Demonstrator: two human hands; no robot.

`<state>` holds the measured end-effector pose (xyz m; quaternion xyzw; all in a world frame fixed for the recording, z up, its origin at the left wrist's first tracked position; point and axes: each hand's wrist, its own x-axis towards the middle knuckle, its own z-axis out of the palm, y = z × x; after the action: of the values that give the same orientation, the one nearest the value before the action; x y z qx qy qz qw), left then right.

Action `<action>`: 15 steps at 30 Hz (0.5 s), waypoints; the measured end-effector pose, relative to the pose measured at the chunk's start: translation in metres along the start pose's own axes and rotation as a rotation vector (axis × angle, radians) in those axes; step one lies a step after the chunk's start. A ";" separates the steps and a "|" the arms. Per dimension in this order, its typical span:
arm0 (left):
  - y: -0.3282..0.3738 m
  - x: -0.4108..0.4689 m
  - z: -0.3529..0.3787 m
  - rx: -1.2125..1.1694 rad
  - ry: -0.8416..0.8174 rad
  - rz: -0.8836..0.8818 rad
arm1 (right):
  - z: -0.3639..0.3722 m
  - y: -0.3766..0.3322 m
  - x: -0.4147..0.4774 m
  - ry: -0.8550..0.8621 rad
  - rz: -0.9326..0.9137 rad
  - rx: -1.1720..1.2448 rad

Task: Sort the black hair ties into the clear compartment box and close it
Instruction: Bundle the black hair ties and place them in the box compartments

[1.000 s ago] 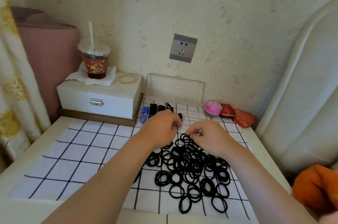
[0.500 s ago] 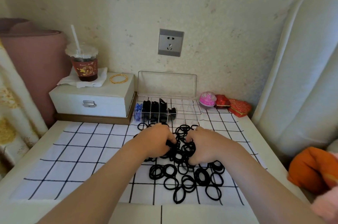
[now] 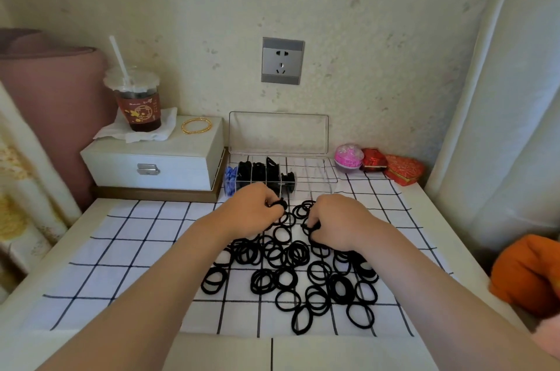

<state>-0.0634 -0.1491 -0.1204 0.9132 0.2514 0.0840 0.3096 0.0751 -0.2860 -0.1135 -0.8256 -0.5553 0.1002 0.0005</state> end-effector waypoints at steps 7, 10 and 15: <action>0.000 0.003 0.001 -0.143 0.020 -0.101 | -0.010 0.004 0.002 0.151 -0.033 0.554; -0.003 0.005 0.000 -0.192 0.055 -0.142 | -0.008 0.003 0.003 0.095 0.009 0.783; -0.007 0.007 0.001 -0.183 0.080 -0.179 | 0.001 0.008 0.008 0.021 0.074 0.672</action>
<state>-0.0598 -0.1418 -0.1254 0.8510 0.3354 0.1150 0.3874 0.0857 -0.2816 -0.1170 -0.7998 -0.4610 0.2689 0.2746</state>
